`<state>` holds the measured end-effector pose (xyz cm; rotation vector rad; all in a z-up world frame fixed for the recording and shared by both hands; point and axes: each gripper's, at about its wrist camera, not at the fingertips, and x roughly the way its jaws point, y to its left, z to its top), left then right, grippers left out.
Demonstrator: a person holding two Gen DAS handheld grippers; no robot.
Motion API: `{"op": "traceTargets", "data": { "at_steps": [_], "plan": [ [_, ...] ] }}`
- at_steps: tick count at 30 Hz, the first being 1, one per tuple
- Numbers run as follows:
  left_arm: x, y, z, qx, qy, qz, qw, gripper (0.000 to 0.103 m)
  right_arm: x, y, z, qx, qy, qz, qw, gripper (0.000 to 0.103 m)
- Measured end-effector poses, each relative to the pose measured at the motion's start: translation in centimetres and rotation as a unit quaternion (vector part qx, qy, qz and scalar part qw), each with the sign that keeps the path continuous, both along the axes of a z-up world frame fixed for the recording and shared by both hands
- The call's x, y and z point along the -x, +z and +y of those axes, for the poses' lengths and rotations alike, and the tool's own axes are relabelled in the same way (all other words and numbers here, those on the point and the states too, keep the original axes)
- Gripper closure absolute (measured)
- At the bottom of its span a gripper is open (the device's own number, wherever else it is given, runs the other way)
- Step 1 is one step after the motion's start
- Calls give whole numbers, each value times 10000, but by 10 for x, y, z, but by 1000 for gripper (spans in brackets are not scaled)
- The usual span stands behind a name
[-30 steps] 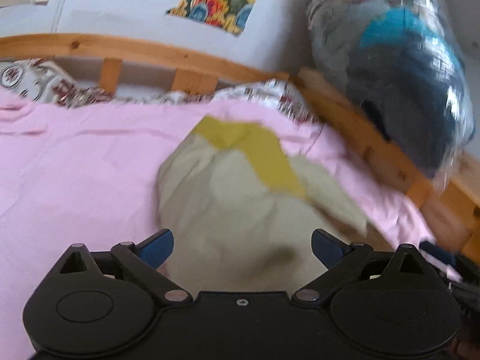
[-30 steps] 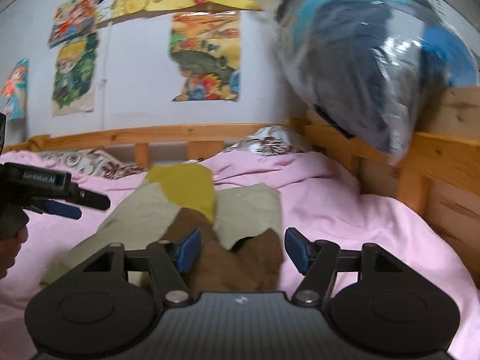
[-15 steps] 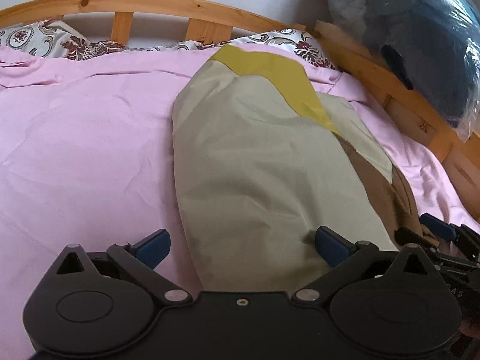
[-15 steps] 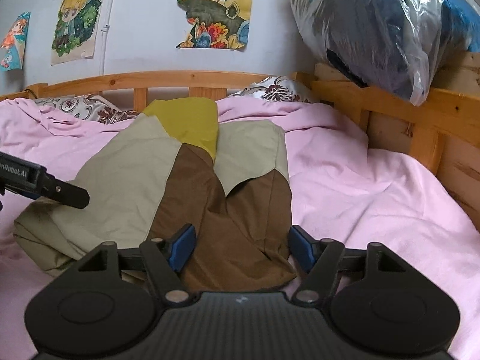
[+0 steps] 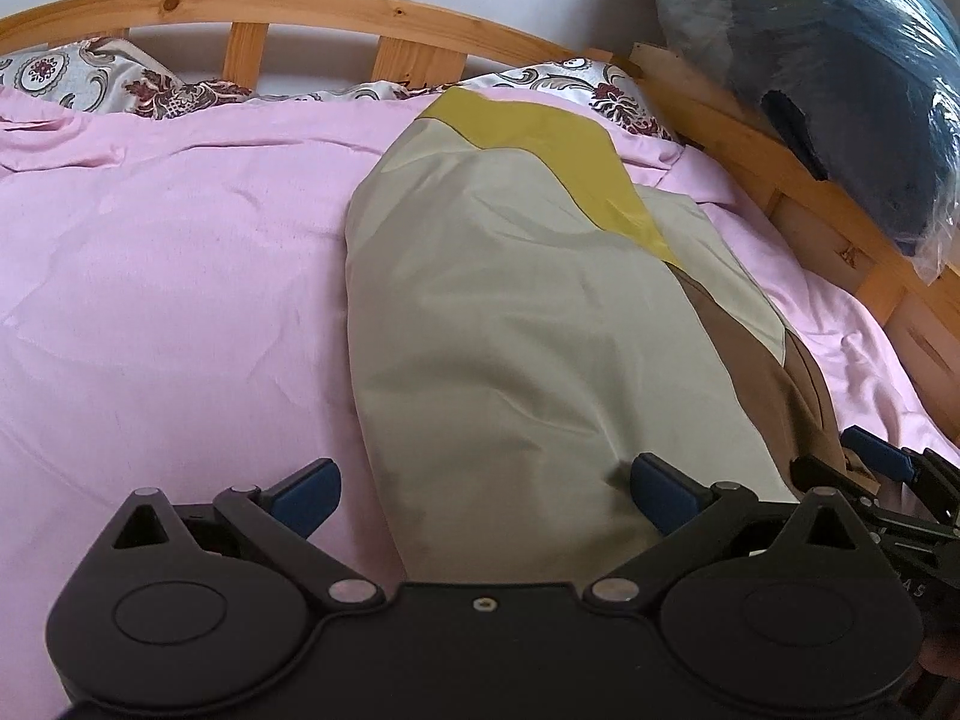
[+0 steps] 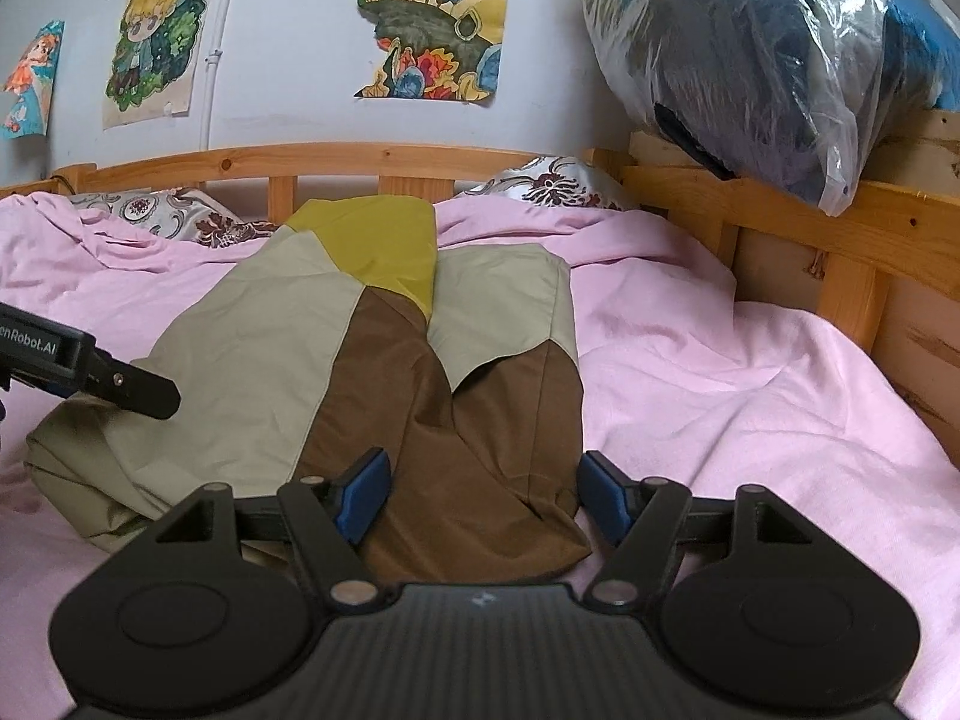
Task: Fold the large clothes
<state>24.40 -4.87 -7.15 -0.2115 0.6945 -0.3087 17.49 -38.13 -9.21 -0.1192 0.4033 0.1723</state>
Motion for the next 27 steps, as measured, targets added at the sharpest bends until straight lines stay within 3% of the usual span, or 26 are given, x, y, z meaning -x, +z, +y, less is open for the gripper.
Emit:
{"op": "traceTargets", "data": {
  "at_steps": [27],
  "plan": [
    [0, -2, 1, 60, -29, -12, 10000, 1, 0, -2, 0, -23, 11, -18, 10000, 27]
  ]
}}
